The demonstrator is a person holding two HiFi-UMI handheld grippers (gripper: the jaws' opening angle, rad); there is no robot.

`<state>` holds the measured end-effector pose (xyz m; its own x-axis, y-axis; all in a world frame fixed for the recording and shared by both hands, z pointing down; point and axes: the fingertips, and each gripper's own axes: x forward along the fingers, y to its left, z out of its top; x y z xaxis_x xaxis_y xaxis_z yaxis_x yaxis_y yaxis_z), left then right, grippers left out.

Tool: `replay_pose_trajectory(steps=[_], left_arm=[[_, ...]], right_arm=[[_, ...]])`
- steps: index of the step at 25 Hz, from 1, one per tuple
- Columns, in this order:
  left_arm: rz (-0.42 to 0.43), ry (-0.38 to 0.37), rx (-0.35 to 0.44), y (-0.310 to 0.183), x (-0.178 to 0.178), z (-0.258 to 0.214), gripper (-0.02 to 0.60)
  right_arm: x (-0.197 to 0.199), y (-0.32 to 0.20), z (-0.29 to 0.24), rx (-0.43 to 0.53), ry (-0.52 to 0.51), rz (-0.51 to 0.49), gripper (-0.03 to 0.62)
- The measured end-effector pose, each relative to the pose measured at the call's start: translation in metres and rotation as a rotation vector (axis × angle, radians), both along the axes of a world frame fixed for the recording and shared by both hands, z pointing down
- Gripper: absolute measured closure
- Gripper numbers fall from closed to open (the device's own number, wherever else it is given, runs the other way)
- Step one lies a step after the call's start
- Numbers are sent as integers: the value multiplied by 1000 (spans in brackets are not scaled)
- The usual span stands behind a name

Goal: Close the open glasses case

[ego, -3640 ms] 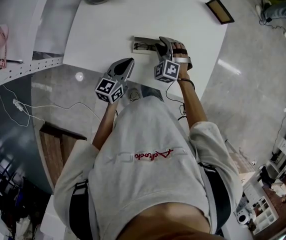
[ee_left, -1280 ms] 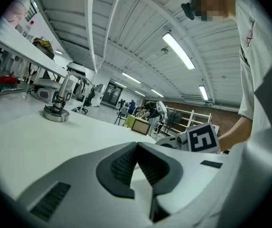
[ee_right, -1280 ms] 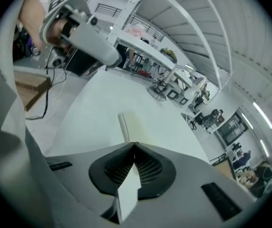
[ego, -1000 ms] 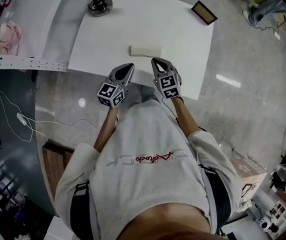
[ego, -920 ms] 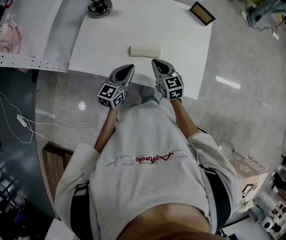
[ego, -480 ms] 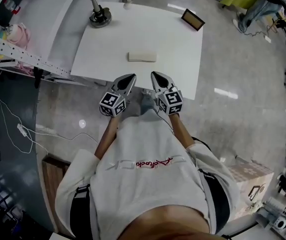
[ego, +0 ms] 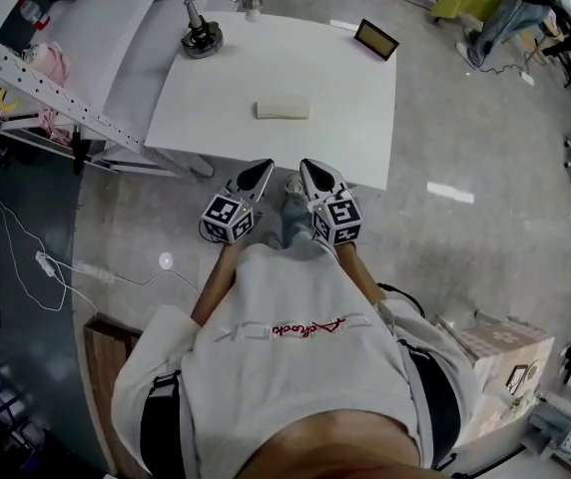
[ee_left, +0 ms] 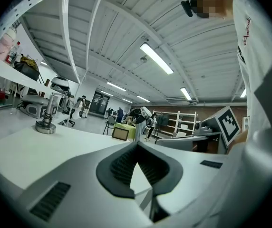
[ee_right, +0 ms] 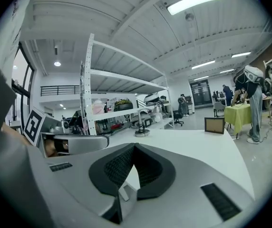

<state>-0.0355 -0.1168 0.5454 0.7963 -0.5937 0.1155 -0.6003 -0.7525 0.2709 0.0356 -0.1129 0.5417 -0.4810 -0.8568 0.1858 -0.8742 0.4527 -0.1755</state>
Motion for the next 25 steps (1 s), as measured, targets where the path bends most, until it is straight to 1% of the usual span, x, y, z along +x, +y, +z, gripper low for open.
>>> replay_pose_trajectory(steps=[6,25], left_arm=[[-4,3,-7,16,-2,3,554],[-3,10,14,24,0,-2,554]], right_arm=[[-5,14,-1,1,-1,1,594],[-3,24,-7,30,20,6,594]])
